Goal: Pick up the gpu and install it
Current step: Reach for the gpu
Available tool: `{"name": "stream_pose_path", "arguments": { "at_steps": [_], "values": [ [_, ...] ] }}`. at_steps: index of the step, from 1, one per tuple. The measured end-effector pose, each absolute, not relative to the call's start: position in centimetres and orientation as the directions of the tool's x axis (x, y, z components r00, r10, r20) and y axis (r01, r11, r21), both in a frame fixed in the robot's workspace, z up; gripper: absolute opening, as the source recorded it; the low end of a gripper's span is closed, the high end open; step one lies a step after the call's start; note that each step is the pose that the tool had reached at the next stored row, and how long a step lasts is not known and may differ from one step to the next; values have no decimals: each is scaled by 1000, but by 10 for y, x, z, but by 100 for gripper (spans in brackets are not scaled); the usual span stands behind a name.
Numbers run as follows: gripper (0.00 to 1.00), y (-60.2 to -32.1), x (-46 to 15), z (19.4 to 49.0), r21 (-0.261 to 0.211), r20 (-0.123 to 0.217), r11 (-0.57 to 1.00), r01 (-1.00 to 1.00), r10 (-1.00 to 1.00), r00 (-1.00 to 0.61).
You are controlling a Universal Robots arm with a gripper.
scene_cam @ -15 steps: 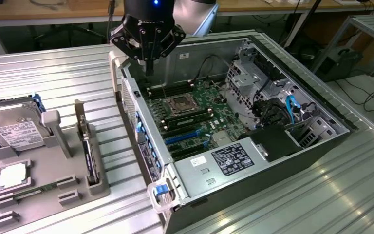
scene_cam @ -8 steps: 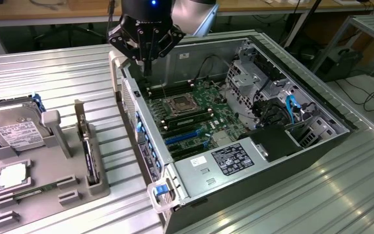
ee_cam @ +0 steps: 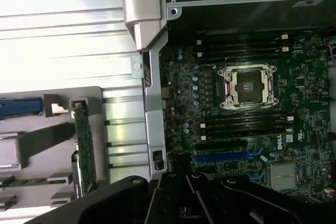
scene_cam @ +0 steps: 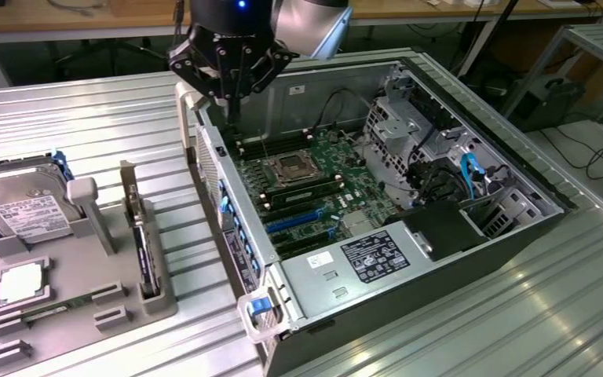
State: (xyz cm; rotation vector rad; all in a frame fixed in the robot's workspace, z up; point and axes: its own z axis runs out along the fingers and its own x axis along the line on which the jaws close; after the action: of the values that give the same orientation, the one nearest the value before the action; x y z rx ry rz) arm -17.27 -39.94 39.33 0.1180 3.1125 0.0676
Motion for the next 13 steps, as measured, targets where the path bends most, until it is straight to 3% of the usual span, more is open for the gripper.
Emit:
{"name": "stream_pose_path", "arguments": {
  "at_steps": [13],
  "values": [
    [11,-401,-183,393,44,-24,996,75,76,-997]
  ]
}}
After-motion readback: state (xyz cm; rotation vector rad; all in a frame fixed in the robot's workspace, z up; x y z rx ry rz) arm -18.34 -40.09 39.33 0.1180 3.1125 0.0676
